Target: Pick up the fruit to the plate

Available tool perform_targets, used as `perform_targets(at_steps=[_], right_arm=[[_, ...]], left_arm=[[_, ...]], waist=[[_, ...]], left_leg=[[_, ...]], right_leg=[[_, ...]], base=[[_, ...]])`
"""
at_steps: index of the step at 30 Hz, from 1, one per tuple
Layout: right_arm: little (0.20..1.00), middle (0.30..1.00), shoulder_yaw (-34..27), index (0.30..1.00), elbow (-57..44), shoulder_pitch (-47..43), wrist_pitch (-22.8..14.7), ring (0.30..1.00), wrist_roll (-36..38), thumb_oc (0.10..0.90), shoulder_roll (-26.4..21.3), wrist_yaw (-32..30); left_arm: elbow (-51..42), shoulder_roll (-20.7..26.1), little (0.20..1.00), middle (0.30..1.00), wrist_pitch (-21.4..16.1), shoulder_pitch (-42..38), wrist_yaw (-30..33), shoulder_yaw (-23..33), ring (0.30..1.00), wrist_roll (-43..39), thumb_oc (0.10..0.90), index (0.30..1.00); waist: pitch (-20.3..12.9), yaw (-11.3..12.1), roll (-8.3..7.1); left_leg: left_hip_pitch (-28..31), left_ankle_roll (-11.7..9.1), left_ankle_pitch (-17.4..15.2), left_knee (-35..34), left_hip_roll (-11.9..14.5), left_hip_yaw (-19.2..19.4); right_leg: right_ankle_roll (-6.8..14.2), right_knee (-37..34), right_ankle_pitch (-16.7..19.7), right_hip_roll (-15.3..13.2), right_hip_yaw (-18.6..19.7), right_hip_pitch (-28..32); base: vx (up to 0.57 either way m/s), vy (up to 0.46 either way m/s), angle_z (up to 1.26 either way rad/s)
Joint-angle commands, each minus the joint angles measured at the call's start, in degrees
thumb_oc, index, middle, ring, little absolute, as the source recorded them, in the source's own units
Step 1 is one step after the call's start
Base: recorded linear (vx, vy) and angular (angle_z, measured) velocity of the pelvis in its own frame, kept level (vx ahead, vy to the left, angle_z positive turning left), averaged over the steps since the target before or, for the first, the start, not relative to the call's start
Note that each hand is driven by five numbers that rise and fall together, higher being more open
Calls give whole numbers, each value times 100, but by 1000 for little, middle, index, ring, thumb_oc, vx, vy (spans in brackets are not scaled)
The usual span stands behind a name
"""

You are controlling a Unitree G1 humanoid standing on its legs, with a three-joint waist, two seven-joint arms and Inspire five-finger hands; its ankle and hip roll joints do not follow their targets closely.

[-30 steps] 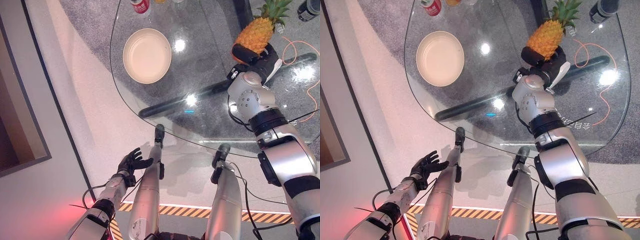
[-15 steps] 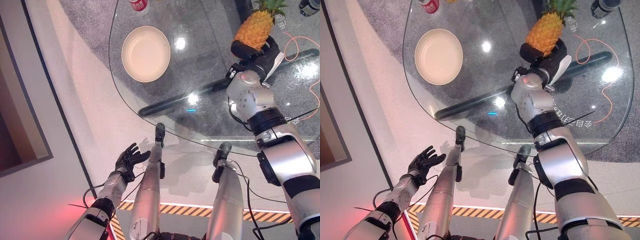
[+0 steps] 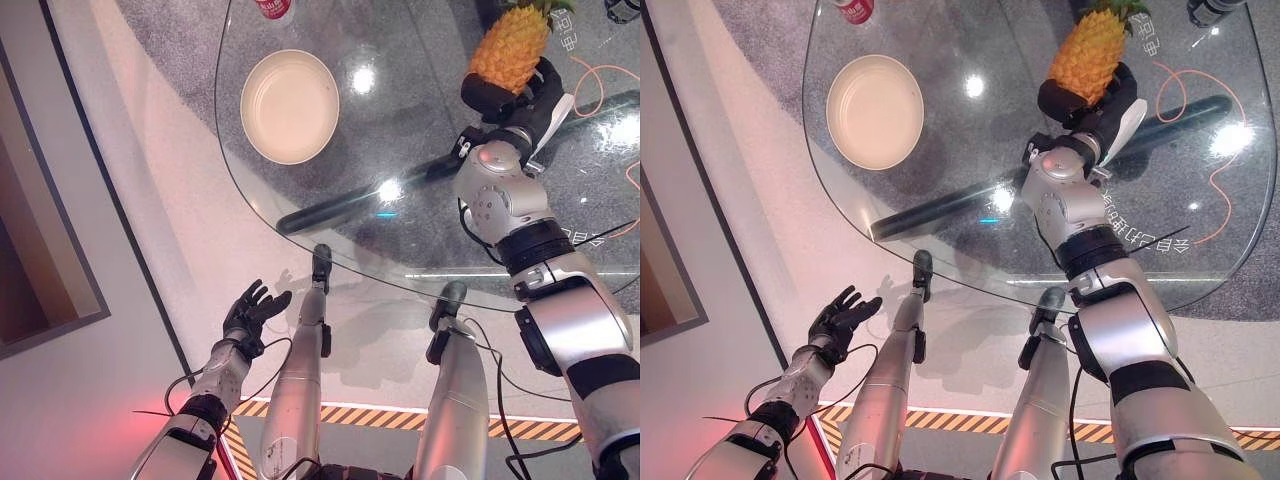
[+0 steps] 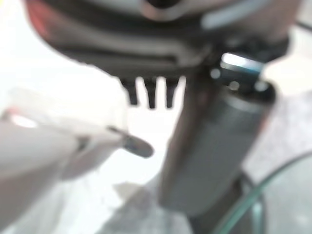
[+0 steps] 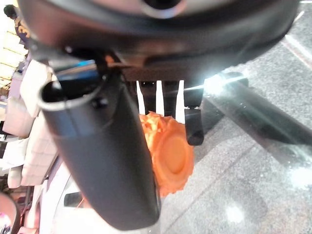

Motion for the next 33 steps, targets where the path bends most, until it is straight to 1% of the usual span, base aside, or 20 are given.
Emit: perform_targets(at_steps=[1, 7, 10, 11, 12, 14, 17, 19, 20, 23, 28, 33], right_arm=[[200, 300, -66, 300, -872, -421, -302, 300, -817, 100, -488, 18], [200, 300, -189, 300, -1304, -173, -165, 300, -1529, 100, -526, 18], [200, 300, -310, 300, -1566, 86, -87, 300, -1952, 100, -533, 118], [200, 300, -324, 300, -1599, 116, -81, 300, -1977, 100, -531, 123], [200, 300, -355, 300, -1672, 222, -92, 300, -2074, 100, -519, 163], [200, 300, -385, 300, -1712, 343, -152, 300, -2164, 100, -514, 205], [200, 300, -411, 300, -1924, 602, -132, 300, -2351, 100, -569, 233], [200, 300, -449, 300, -2019, 720, -136, 300, -2415, 100, -586, 248], [200, 300, -520, 300, -2159, 942, -180, 300, -2609, 100, -608, 300], [200, 300, -568, 300, -2220, 1092, -228, 300, -2821, 100, -622, 360], [200, 300, -602, 300, -2346, 1290, -207, 300, -3257, 100, -657, 403], [200, 300, -637, 300, -2525, 1503, -140, 300, -3760, 100, -695, 512]], left_arm=[[8, 283, 900, 900, -663, -134, 532, 147, 900, -87, 800, 900], [-623, 344, 900, 900, -1364, -382, 1241, 462, 900, -58, 800, 900], [-973, 436, 900, 900, -1571, -693, 1632, 657, 900, 56, 800, 900], [-1005, 445, 900, 900, -1582, -720, 1665, 672, 900, 59, 800, 900], [-1100, 480, 900, 900, -1730, -829, 1827, 739, 900, 118, 800, 900], [-1168, 533, 900, 900, -1852, -941, 1958, 801, 900, 210, 800, 900], [-1346, 635, 900, 900, -2064, -1089, 2224, 897, 900, 378, 800, 900], [-1437, 669, 900, 900, -2138, -1147, 2367, 942, 900, 506, 800, 900], [-1611, 725, 900, 900, -2214, -1229, 2532, 1030, 900, 603, 800, 900], [-1737, 774, 900, 900, -2309, -1343, 2639, 1105, 900, 697, 800, 900], [-2009, 836, 900, 900, -2465, -1517, 2702, 1218, 900, 845, 800, 900], [-2411, 780, 900, 900, -2574, -1578, 2449, 1335, 900, 820, 800, 900]], waist=[[-74, 68, -122], [-74, 43, -174], [-74, -8, -221], [-74, -14, -229], [-74, -41, -253], [-74, -69, -276], [-74, -133, -320], [-74, -157, -338], [-74, -199, -361], [-74, -236, -391], [-74, -273, -447], [-74, -303, -480]], left_leg=[[96, -42, -623, 568, 109, 69], [90, -53, -622, 543, 110, 51], [46, -50, -645, 587, 97, 27], [36, -51, -650, 600, 97, 25], [7, -56, -654, 615, 98, 30], [-9, -60, -658, 614, 103, 38], [-12, -68, -662, 596, 112, 55], [-26, -73, -668, 595, 115, 59], [-67, -83, -690, 628, 124, 60], [-95, -95, -713, 657, 135, 61], [-149, -113, -740, 678, 151, 60], [-192, -116, -776, 690, 156, 52]], right_leg=[[-29, -1429, 1253, -35, -397, 401], [-27, -1424, 1234, -19, -380, 397], [-14, -1392, 1229, -10, -356, 355], [-14, -1384, 1227, -8, -351, 346], [-13, -1385, 1228, 1, -346, 327], [-10, -1398, 1231, 8, -340, 316], [-5, -1433, 1238, 36, -315, 316], [-2, -1441, 1239, 45, -304, 303], [3, -1434, 1233, 50, -278, 270], [11, -1429, 1230, 55, -259, 248], [35, -1446, 1233, 53, -267, 220], [63, -1464, 1234, 49, -278, 200]], base=[[0, 0, 0], [-6, -11, 0], [-13, -48, 1], [-9, -54, 1], [-9, -32, 2], [-6, -17, 1], [0, 0, 0], [0, 0, 0], [0, 0, 0], [-4, -11, 0], [-13, -39, 0], [-13, -40, -1]])
